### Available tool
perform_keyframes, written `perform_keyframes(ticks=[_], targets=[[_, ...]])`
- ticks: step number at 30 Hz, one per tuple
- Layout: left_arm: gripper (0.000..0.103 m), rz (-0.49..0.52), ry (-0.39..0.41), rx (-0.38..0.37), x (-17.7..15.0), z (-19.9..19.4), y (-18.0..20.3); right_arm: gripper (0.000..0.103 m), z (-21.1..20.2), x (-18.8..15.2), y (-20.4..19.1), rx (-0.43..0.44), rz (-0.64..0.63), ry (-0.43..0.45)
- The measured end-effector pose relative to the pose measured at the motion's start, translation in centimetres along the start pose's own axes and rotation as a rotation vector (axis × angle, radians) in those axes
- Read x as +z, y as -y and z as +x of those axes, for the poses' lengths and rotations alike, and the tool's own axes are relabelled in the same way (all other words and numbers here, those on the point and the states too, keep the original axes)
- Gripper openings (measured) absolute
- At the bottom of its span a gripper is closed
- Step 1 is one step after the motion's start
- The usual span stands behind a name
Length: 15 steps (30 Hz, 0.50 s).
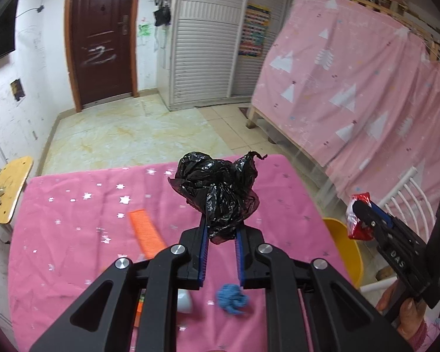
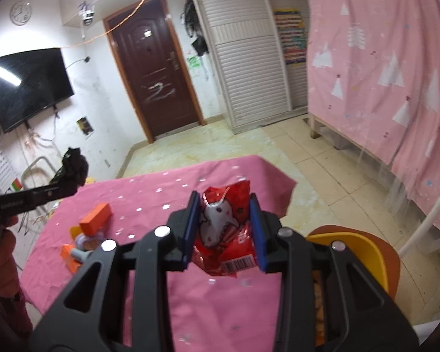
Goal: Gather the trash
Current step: 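Carry the black bag and red candy bag over the yellow bin and open both tools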
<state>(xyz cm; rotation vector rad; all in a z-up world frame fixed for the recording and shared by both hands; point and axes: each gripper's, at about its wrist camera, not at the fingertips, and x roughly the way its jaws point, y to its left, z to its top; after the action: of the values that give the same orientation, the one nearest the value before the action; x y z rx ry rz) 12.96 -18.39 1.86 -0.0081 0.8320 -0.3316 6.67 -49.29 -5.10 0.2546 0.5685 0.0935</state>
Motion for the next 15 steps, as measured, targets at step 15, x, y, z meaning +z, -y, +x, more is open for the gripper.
perform_keyframes(ticks=[15], targets=[[0.008, 0.122, 0.009, -0.113, -1.4, 0.5, 7.3, 0.032, -0.4, -1.8, 7.4, -0.169, 0.080, 0.000]])
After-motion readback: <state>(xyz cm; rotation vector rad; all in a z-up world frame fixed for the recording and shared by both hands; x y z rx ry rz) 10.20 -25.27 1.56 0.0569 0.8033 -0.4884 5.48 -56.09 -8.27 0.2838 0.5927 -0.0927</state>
